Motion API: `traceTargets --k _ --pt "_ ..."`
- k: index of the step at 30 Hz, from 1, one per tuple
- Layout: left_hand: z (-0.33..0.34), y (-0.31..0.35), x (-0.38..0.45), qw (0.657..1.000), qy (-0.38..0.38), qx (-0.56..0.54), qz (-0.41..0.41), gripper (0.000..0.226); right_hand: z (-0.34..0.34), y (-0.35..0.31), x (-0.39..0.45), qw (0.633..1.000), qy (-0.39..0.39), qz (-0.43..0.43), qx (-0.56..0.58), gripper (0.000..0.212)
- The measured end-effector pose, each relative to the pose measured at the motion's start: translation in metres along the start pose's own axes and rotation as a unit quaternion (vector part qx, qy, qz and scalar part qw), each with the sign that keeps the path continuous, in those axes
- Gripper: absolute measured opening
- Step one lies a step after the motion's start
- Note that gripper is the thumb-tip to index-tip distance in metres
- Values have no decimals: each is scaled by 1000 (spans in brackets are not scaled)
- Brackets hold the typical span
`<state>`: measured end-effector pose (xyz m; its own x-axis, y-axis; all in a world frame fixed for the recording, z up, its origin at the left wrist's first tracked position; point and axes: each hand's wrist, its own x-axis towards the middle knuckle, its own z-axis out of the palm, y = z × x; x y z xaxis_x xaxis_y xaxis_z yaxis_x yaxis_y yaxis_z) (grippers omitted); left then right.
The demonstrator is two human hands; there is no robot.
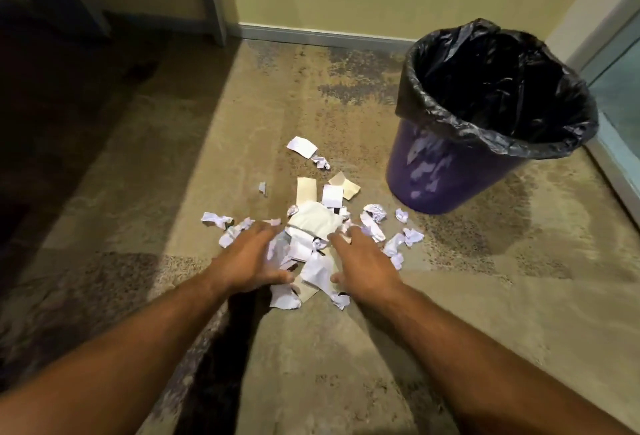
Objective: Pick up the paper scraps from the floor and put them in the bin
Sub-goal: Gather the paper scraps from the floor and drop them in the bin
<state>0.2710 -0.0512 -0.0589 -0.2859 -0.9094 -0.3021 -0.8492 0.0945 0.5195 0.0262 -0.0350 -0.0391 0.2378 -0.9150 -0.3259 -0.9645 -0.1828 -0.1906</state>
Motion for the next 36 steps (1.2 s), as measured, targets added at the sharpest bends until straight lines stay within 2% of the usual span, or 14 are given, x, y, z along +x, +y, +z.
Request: traceTargets --k 3,7,11,15,20,29,31,33,36 --pt "25 -2 -2 997 -45 58 11 135 24 -8 0 998 -57 14 13 101" --pt "42 3 -1 987 -79 140 24 143 42 -16 3 995 -93 29 12 112" --pt "56 9 -1 977 -61 202 12 123 54 -26 4 993 -106 41 -36 106" --pt "61 10 -9 977 -14 205 53 87 63 -33 -4 996 -48 19 -72 79" --pt "69 8 -16 983 26 153 97 46 63 -37 -20 999 2 -13 -47 51" --pt "70 22 -19 984 53 104 135 25 50 -41 -24 1000 -2 -24 -15 27" --pt "62 29 -16 986 61 71 141 18 39 -41 -23 999 6 -30 21 20" --pt "51 36 -12 986 72 36 145 20 22 -39 -21 996 36 -38 74 16" --pt "23 51 -2 981 115 5 158 26 -21 -31 -14 993 60 -72 73 19"
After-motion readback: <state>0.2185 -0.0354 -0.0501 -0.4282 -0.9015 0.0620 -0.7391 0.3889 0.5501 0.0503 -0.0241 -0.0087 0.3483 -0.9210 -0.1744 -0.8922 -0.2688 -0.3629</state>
